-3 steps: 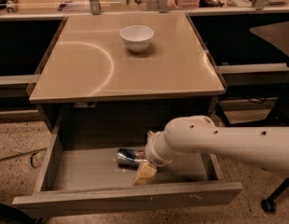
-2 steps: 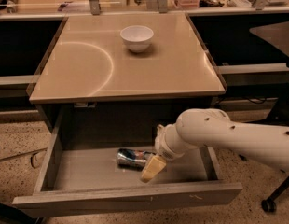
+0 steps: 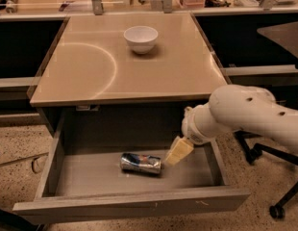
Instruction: Place redbull can into top drawer
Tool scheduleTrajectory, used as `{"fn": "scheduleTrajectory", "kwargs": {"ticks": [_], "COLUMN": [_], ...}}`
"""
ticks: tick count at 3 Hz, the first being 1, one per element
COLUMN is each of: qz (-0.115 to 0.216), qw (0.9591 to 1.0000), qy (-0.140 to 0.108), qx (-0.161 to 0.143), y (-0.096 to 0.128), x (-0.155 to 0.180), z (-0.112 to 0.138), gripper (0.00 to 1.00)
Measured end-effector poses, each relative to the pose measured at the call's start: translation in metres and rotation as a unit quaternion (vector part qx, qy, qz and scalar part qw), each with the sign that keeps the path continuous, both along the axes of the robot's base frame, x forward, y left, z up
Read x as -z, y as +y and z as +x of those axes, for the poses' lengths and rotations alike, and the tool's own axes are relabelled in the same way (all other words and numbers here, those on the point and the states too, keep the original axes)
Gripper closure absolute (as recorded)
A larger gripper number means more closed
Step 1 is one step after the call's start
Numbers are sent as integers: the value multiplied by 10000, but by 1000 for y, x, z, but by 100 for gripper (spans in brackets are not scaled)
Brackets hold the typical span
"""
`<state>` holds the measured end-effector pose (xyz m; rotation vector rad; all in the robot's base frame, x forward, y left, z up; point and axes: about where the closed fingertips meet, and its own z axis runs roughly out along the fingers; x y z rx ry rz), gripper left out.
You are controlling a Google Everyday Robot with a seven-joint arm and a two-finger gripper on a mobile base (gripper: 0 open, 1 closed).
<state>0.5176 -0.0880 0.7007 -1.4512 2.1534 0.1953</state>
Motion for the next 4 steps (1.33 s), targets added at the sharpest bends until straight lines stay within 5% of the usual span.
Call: {"fn": "scheduleTrajectory", "kwargs": {"ticks": [1,3,4], "qz": [-249,-289,-718], "qw": [9991,9987,9953], "qy": [-273,-318,-560], "qx": [230,261,326], "y": [-28,-32,-42], "x": [-53,-61,-120], "z": [16,14,3], "gripper": [0,0,0]}}
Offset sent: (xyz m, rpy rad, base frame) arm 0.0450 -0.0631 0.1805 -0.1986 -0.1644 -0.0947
